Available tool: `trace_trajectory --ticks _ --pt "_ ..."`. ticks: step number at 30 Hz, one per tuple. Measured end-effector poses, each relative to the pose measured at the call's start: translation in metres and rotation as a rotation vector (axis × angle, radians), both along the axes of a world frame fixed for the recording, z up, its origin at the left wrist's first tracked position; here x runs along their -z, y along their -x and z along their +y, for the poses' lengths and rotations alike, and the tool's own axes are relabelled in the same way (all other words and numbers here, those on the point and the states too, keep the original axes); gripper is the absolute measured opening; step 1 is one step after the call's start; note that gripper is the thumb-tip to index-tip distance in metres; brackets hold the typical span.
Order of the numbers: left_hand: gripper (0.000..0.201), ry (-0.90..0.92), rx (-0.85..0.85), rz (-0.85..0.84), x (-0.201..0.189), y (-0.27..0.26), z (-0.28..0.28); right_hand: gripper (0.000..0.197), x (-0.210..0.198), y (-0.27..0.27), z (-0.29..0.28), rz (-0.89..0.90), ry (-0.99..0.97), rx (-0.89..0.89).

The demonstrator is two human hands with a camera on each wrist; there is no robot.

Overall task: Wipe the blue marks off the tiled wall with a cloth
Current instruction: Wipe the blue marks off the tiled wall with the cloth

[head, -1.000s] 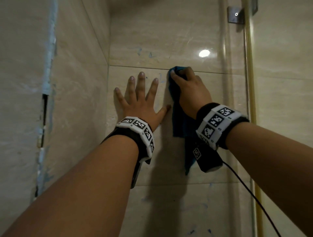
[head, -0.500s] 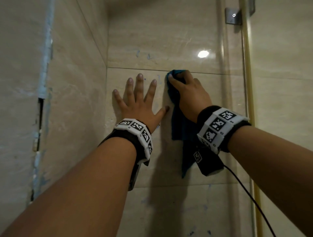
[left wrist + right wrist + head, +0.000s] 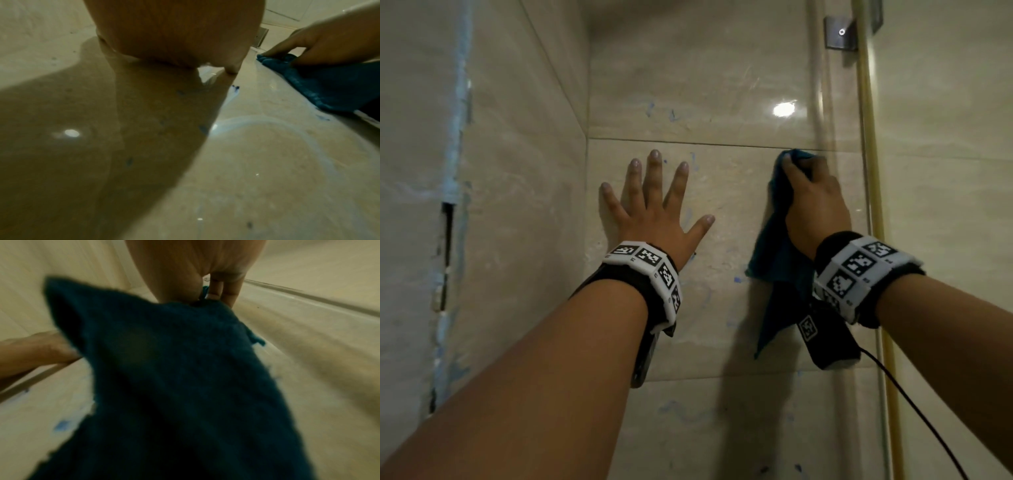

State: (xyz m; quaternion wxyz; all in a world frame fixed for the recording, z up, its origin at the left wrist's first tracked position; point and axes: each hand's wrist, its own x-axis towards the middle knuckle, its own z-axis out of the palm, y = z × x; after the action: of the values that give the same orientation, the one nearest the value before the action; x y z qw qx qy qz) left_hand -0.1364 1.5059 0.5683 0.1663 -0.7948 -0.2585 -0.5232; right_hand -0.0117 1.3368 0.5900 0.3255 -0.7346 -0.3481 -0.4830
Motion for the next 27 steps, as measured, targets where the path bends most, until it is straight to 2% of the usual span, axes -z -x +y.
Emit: trace_trajectory --ticks 6,11,19,23,27 --pt "0.083 0.018 0.0 0.017 0.0 0.001 -0.002 0.073 0.027 -0.006 -0.005 0.012 -0.009 0.043" --pt "0.083 0.022 -0.004 0.028 0.0 0.002 -0.003 0.071 0.035 -0.006 -0.002 0.124 -0.079 0.098" --pt "0.083 0.026 0.014 0.026 0.0 0.002 0.0 0.073 0.047 -0.005 -0.001 0.147 -0.091 0.115" --pt "0.083 0.02 0.004 0.02 0.0 0.0 0.0 0.072 0.062 0.0 0.01 0.036 -0.066 0.03" --pt "0.084 0.018 0.003 0.016 0.0 0.0 0.001 0.074 0.057 -0.002 0.006 -0.011 -0.074 -0.03"
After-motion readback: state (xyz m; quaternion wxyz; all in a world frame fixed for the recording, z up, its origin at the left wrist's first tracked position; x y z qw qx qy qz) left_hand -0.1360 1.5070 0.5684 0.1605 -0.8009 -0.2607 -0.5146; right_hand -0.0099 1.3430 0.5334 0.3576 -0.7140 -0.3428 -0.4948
